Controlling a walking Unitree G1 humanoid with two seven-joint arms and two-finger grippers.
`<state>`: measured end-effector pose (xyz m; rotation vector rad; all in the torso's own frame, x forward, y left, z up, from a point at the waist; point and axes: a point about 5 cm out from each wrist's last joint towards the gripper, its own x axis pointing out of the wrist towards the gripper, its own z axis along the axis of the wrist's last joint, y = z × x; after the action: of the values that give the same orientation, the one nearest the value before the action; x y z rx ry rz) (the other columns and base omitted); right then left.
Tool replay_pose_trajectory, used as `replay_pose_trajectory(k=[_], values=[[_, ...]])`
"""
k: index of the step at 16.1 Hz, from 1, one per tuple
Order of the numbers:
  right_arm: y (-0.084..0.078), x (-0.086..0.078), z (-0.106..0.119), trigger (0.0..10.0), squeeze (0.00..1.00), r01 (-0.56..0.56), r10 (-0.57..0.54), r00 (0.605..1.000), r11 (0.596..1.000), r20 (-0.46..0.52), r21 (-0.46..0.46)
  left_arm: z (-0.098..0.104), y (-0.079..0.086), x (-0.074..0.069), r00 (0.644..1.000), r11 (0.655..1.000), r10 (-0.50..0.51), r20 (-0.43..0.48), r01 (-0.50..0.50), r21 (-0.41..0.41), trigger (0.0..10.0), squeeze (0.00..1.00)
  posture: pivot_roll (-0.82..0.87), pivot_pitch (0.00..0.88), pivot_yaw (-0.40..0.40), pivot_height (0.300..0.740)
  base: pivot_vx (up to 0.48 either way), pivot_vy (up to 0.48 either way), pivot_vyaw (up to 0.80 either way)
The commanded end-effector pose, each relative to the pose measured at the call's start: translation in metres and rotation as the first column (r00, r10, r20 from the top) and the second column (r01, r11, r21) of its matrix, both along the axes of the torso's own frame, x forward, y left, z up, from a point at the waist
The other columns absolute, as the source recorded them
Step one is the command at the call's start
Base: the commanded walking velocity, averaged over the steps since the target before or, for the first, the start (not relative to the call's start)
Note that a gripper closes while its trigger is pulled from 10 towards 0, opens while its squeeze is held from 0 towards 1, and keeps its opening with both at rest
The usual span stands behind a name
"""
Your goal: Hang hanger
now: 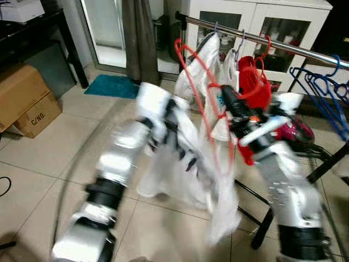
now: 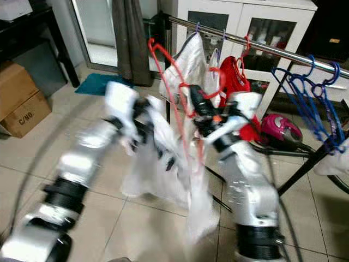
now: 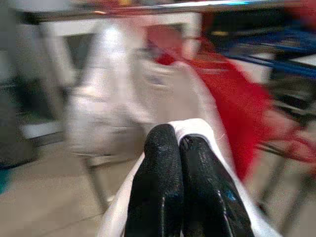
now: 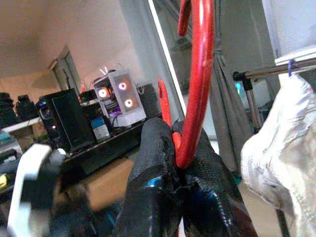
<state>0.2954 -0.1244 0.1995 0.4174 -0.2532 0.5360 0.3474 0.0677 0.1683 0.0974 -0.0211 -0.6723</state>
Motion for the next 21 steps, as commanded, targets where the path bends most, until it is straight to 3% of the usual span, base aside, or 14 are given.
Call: replay_pose_trajectory(k=[1,3,5,7,8,10,11,12,13,14,15,17,20,21], values=[[0.0,0.002,0.008,0.0,0.0,0.021,-0.022,0.999,1.0,0.031,0.016,0.011,-0.007,-0.003,0.999,0.999,-0.034,0.037,0.034,-0.01,0.0,0.0,0.0,0.0,0.053,0.74,0.0,0.0,0.0],[-0.004,0.006,0.013,0.0,0.0,0.073,-0.076,0.997,0.995,0.033,0.069,0.014,-0.017,-0.011,0.997,0.997,-0.076,0.026,0.077,-0.031,0.0,0.0,0.0,0.0,0.052,0.74,0.0,0.0,0.0],[-0.026,0.015,0.02,0.0,0.0,0.233,-0.237,0.971,0.968,0.036,0.09,0.009,-0.021,-0.027,0.992,0.992,-0.124,0.009,0.124,-0.028,0.0,0.0,0.01,0.0,0.056,0.74,0.0,0.0,0.0],[-0.039,0.014,0.012,0.0,0.0,0.327,-0.31,0.945,0.9,0.106,-0.287,0.001,-0.004,-0.033,0.998,0.998,-0.057,-0.011,0.057,-0.004,0.0,0.0,0.0,0.0,0.059,0.74,0.0,0.0,0.0],[-0.044,0.01,0.006,0.0,0.0,0.343,-0.319,0.939,0.854,0.125,-0.391,0.0,0.006,-0.035,1.0,1.0,-0.005,-0.023,0.005,-0.005,0.0,0.0,0.0,0.0,0.057,0.74,0.0,0.0,0.0],[-0.057,0.0,-0.003,0.0,0.0,0.366,-0.363,0.926,0.808,0.1,-0.462,-0.002,0.024,-0.041,0.997,0.997,0.069,-0.027,-0.069,-0.016,0.0,0.0,0.0,0.0,0.052,0.74,0.0,0.0,0.0],[-0.062,-0.007,-0.009,4.2,0.0,0.376,-0.389,0.918,0.796,0.075,-0.474,-0.003,0.031,-0.043,0.994,0.994,0.105,-0.035,-0.106,-0.019,0.0,0.0,0.0,0.0,0.053,0.74,0.0,0.0,0.0],[-0.067,-0.016,-0.016,10.0,0.0,0.392,-0.428,0.903,0.779,0.043,-0.489,-0.006,0.04,-0.046,0.985,0.986,0.166,-0.044,-0.167,-0.019,0.0,0.0,-0.01,0.0,0.056,0.74,0.0,0.0,0.0],[-0.066,-0.028,-0.025,10.0,0.0,0.385,-0.44,0.898,0.782,0.003,-0.49,-0.008,0.046,-0.049,0.976,0.977,0.215,-0.023,-0.215,-0.006,8.7,0.0,-0.02,0.0,0.061,0.74,0.0,0.0,0.0],[-0.063,-0.046,-0.038,10.0,0.0,0.369,-0.452,0.891,0.776,-0.043,-0.511,-0.013,0.05,-0.052,0.963,0.963,0.27,-0.003,-0.27,0.019,10.0,0.0,-0.02,0.0,0.064,0.74,0.0,0.0,0.0],[-0.063,-0.057,-0.054,10.0,0.0,0.351,-0.49,0.864,0.751,-0.115,-0.559,-0.017,0.05,-0.056,0.961,0.961,0.277,-0.014,-0.277,0.02,10.0,0.0,-0.03,0.0,0.066,0.74,0.0,0.0,0.0],[-0.064,-0.081,-0.075,10.0,0.0,0.396,-0.572,0.796,0.74,-0.198,-0.543,-0.023,0.055,-0.06,0.937,0.937,0.347,0.031,-0.348,0.032,10.0,0.0,-0.05,0.014,0.078,0.74,0.0,0.0,-0.4],[-0.074,-0.082,-0.069,10.0,0.0,0.507,-0.68,0.722,0.648,-0.13,-0.568,-0.028,0.063,-0.063,0.891,0.887,0.454,-0.021,-0.454,-0.084,10.0,0.0,-0.06,0.029,0.081,0.74,0.0,0.0,0.0],[-0.071,-0.083,-0.062,10.0,0.0,0.505,-0.657,0.74,0.683,-0.143,-0.528,-0.028,0.065,-0.066,0.88,0.873,0.474,-0.028,-0.474,-0.116,10.0,0.0,-0.06,0.035,0.076,0.74,0.0,0.0,-0.8]])
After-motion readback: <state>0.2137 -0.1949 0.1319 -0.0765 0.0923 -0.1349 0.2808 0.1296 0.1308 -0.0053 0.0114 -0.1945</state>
